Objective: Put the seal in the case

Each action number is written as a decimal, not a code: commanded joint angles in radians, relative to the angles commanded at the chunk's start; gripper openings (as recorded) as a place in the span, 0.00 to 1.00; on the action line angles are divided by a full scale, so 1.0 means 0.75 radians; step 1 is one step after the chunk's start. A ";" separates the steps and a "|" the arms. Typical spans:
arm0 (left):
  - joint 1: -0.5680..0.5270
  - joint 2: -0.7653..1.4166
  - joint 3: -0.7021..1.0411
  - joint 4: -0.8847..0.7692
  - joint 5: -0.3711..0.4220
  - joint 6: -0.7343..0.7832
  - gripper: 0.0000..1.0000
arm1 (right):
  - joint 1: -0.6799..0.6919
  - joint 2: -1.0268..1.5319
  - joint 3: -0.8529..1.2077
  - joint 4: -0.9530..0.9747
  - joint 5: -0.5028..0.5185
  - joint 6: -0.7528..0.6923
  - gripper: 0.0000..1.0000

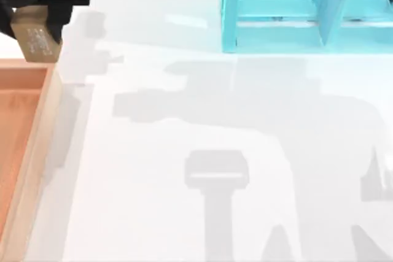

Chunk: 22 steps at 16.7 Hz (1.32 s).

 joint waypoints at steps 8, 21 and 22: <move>0.477 -0.569 -0.764 0.163 0.042 0.455 0.00 | 0.000 0.000 0.000 0.000 0.000 0.000 1.00; 0.543 -0.618 -1.006 0.379 0.047 0.525 0.00 | 0.000 0.000 0.000 0.000 0.000 0.000 1.00; 0.544 -0.610 -1.048 0.432 0.047 0.525 0.00 | 0.000 0.000 0.000 0.000 0.000 0.000 1.00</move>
